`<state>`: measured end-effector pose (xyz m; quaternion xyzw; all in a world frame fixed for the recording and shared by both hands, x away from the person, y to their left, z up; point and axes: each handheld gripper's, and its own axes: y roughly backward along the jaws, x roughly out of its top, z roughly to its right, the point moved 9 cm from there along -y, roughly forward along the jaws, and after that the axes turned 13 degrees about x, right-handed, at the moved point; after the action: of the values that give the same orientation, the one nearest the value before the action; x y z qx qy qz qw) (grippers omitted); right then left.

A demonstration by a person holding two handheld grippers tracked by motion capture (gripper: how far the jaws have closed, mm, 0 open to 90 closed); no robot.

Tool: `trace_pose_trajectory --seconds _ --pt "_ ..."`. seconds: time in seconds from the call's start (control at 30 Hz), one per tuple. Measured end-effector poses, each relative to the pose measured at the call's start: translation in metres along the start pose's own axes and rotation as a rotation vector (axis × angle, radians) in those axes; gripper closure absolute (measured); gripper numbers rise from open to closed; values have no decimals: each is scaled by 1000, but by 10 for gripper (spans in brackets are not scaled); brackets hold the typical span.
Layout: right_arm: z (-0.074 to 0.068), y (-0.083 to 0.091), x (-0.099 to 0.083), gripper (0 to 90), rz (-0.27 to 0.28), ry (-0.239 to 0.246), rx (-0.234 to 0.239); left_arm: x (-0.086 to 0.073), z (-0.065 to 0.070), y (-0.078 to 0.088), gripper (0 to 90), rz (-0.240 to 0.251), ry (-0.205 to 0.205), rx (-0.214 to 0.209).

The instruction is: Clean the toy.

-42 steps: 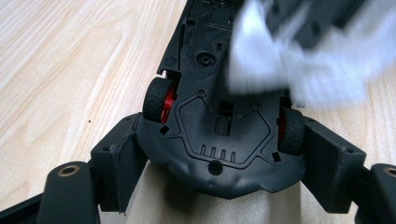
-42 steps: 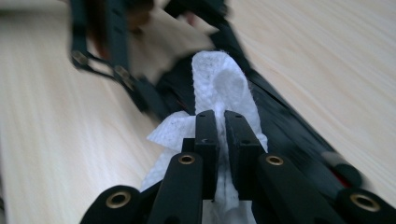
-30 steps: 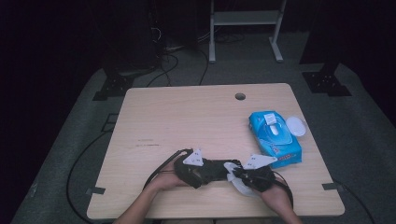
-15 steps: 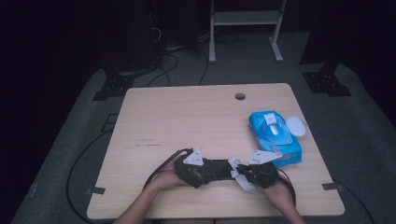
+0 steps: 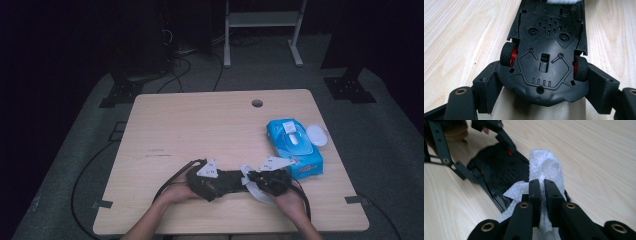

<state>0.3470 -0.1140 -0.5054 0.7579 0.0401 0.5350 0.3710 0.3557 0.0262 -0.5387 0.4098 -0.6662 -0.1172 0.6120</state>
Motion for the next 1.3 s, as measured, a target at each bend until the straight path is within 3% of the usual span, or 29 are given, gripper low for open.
trace_pose_trajectory --seconds 0.13,0.2,0.3,0.47,0.53,0.73,0.83,1.03,1.13,1.23,1.3 --pt "0 -3 4 841 -10 27 -14 0 0 0 232 3 0 -3" --pt "10 3 1 841 -1 -3 -51 1 0 0 231 6 -3 -9" --pt "15 5 0 841 17 -34 -53 3 -1 0 231 4 -15 -6" --pt "-2 -15 14 841 24 2 -7 4 0 0 232 3 -20 3" --pt "-5 -20 17 841 7 29 -13 3 1 1 232 5 -18 1" --pt "14 -1 8 842 14 -12 -78 4 0 2 231 12 -18 -8" --pt "12 -2 9 843 23 -22 -62 5 1 1 232 13 -21 0" --pt "-10 -28 23 843 15 27 0 5 1 0 232 8 -24 1" --pt "-5 -25 22 843 9 28 -16 4 1 1 232 10 -16 -5" --pt "6 -16 17 842 15 -10 -39 4 0 1 231 14 -14 -4" --pt "4 -16 17 842 13 -9 -40 5 0 1 232 11 -26 0"
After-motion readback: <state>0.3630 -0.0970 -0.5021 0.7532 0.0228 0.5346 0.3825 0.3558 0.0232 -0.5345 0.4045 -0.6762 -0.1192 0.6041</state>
